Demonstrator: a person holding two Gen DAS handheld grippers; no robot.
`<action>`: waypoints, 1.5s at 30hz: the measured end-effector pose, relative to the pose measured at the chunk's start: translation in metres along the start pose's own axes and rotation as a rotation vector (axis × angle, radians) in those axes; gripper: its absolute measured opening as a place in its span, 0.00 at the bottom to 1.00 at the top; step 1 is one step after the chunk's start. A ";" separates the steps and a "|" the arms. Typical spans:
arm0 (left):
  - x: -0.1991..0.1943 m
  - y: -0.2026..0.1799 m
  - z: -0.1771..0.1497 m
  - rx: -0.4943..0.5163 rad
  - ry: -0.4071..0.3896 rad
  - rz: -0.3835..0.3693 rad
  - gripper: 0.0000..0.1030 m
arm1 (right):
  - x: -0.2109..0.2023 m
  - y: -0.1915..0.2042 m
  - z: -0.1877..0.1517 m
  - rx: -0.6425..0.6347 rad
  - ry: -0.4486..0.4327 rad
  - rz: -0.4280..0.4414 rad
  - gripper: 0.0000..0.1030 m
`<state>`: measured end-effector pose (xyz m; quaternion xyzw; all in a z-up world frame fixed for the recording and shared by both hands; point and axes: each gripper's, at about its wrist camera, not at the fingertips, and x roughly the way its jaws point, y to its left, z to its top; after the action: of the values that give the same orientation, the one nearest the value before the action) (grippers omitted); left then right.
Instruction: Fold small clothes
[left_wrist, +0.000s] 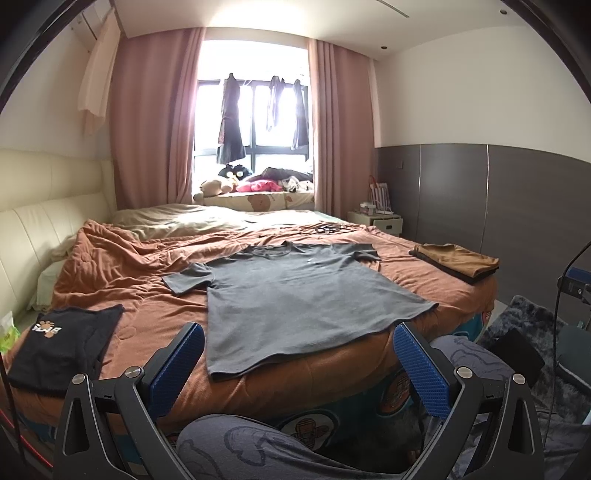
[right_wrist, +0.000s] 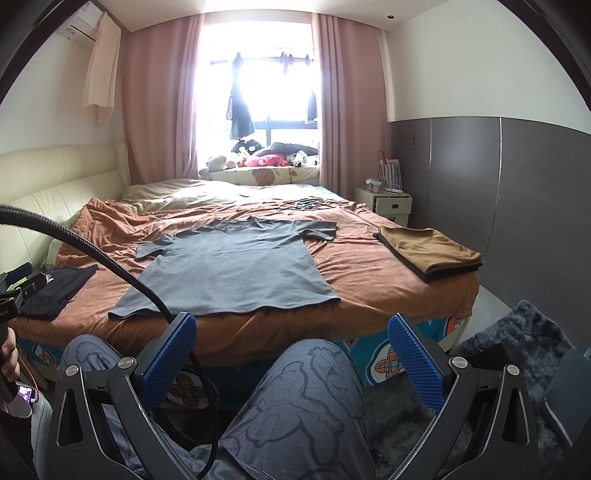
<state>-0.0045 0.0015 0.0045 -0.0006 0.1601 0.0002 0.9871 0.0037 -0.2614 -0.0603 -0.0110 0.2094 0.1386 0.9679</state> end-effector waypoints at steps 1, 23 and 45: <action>0.000 0.000 0.000 0.000 0.000 0.000 1.00 | 0.000 -0.001 0.000 0.001 0.001 -0.001 1.00; 0.000 -0.001 0.001 0.002 -0.003 -0.001 1.00 | 0.001 -0.002 -0.001 0.003 -0.002 -0.002 1.00; 0.009 0.016 0.001 0.005 -0.031 0.055 1.00 | 0.026 -0.005 0.013 0.029 0.011 -0.034 1.00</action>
<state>0.0042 0.0175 0.0025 0.0065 0.1446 0.0271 0.9891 0.0333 -0.2586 -0.0598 -0.0011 0.2166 0.1189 0.9690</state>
